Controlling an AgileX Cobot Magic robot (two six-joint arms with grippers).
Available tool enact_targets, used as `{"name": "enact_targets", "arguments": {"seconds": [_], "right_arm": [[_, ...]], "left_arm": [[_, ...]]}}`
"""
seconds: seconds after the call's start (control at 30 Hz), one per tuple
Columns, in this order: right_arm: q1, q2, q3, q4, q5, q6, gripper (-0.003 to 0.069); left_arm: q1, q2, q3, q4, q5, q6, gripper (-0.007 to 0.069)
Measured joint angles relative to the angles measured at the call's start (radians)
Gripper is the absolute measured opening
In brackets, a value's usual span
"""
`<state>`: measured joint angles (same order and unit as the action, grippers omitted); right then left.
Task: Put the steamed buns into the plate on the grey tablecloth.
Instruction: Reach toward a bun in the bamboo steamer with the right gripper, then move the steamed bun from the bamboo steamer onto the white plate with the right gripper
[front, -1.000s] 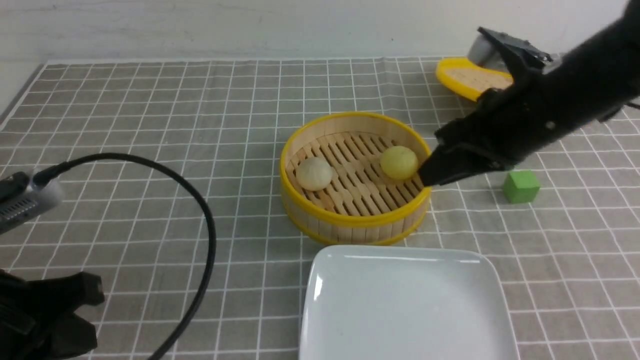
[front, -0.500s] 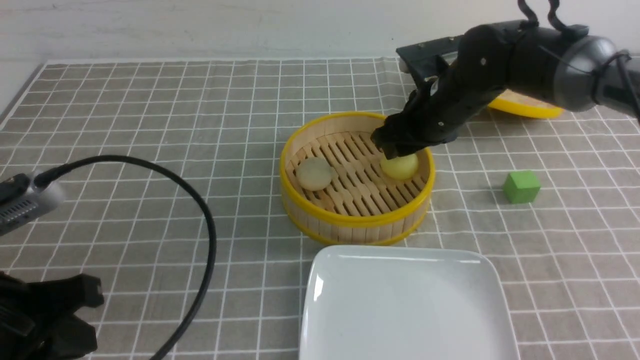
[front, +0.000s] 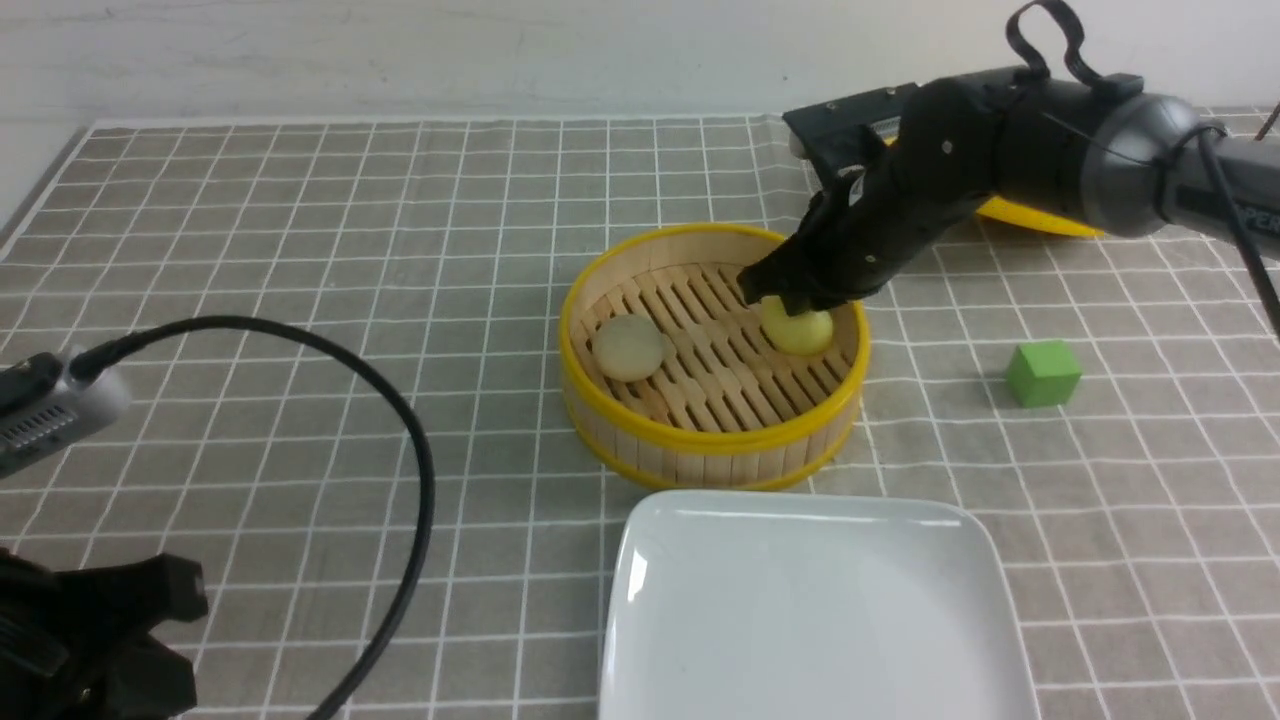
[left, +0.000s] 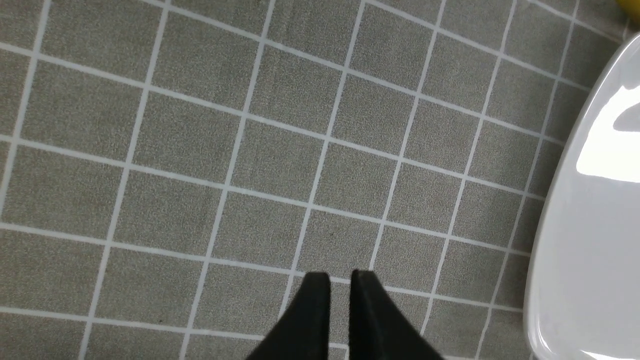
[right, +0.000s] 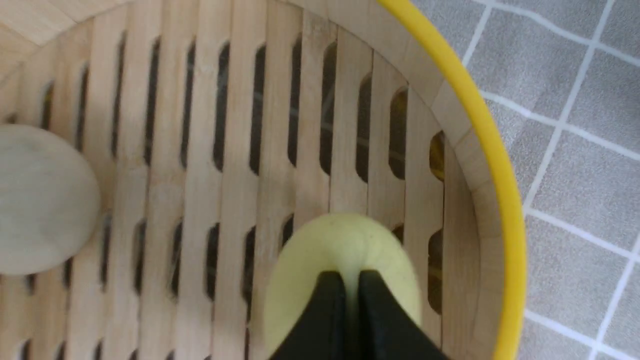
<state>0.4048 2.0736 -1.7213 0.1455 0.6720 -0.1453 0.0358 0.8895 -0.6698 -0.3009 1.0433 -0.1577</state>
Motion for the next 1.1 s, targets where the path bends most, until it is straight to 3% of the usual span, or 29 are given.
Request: {"name": "enact_targets", "arguments": {"seconds": [0.1, 0.3, 0.53, 0.67, 0.7, 0.73, 0.8, 0.9, 1.0, 1.03, 1.07, 1.1], "right_arm": [[0.0, -0.065, 0.0, 0.016, 0.051, 0.0, 0.0011], [0.0, -0.393, 0.009, 0.071, 0.482, 0.016, 0.0011], [0.035, -0.614, 0.273, 0.135, 0.56, 0.049, 0.0019], [0.088, -0.659, 0.552, 0.157, 0.428, 0.053, 0.0024], [0.108, -0.655, 0.654, 0.164, 0.313, 0.053, 0.0027], [0.111, -0.652, 0.666, 0.164, 0.297, 0.053, 0.0028], [0.129, -0.619, 0.798, 0.166, 0.092, 0.053, 0.0043], [0.129, -0.582, 0.854, 0.166, -0.02, 0.053, 0.0069], [0.129, -0.499, 0.881, 0.167, -0.114, 0.053, 0.018], [0.129, -0.495, 0.881, 0.167, -0.116, 0.053, 0.0188], [0.129, -0.47, 0.874, 0.175, -0.124, 0.053, 0.0259], [0.129, -0.468, 0.873, 0.175, -0.123, 0.053, 0.0267]], "left_arm": [[0.0, 0.0, 0.0, 0.0, 0.004, 0.0, 0.009], [0.0, 0.0, 0.0, 0.0, 0.019, 0.0, 0.0101], [0.0, 0.0, 0.0, 0.0, 0.026, 0.0, 0.0108], [0.0, 0.0, 0.0, 0.002, 0.022, 0.0, 0.0109], [0.0, 0.0, 0.0, 0.004, 0.016, 0.0, 0.0111], [0.0, 0.0, 0.0, 0.004, 0.017, 0.0, 0.0111], [0.0, 0.0, 0.0, 0.019, 0.006, 0.0, 0.0118], [0.0, 0.0, 0.0, 0.039, 0.001, 0.0, 0.0122], [0.0, 0.0, 0.0, 0.066, 0.0, 0.003, 0.0129], [0.0, 0.0, 0.0, 0.068, 0.0, 0.003, 0.0129], [0.0, 0.0, -0.002, 0.071, 0.0, 0.015, 0.0137], [0.0, 0.0, -0.004, 0.071, 0.0, 0.016, 0.014]]}}
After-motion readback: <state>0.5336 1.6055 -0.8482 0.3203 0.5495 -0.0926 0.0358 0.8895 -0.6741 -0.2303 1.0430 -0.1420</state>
